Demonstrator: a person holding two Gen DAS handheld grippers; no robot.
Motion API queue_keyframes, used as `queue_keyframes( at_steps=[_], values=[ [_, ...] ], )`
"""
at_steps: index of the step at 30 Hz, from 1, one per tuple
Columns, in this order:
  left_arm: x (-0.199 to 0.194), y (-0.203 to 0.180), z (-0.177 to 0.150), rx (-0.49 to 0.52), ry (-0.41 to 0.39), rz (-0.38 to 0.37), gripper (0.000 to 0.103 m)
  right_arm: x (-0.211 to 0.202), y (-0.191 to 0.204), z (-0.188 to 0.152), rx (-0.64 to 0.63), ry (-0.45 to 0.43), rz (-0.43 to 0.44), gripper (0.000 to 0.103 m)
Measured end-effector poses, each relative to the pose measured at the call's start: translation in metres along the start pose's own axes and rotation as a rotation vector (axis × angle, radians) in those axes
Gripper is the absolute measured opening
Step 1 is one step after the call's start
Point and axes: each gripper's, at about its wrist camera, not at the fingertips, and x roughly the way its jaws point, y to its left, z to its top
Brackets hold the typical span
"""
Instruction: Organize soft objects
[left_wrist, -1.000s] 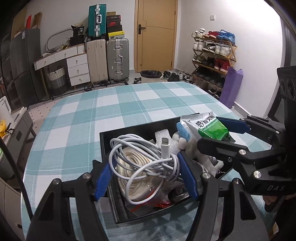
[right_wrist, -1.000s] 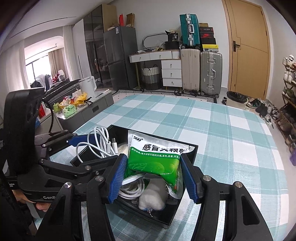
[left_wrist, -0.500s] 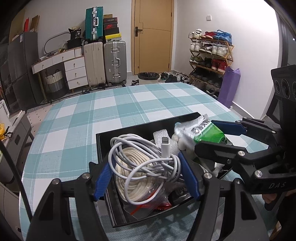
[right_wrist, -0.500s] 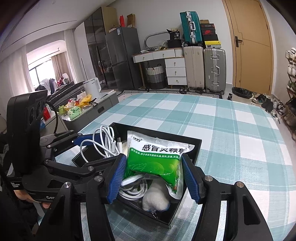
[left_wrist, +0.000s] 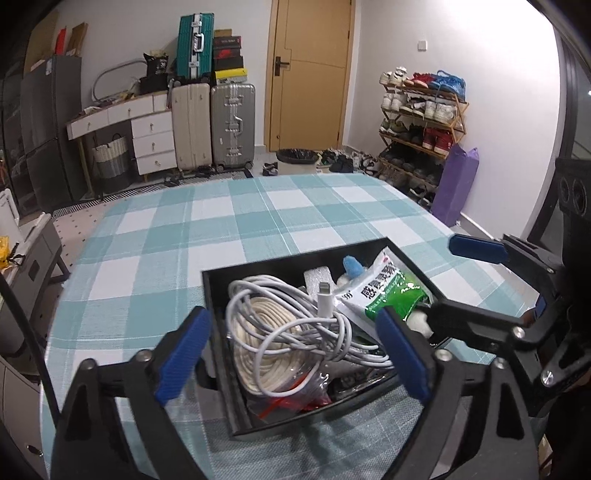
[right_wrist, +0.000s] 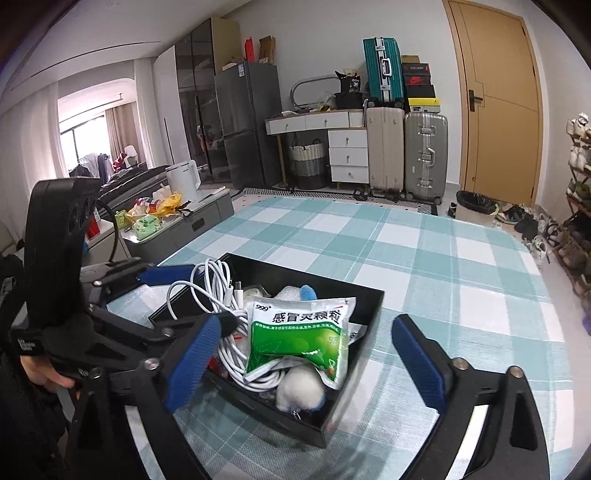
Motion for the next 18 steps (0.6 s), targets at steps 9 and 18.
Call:
queue_keyframes(
  at_steps=[9,18],
  values=[
    [-0.035,0.006,-0.011,-0.011,-0.068,0.032,0.103,-0.02,0.006,-0.009,-0.016,-0.039,-0.038,0.102],
    [-0.052,0.017,-0.03,-0.059,-0.144,0.062,0.103,-0.037,0.014,-0.023,-0.007,-0.124,-0.038,0.102]
  ],
)
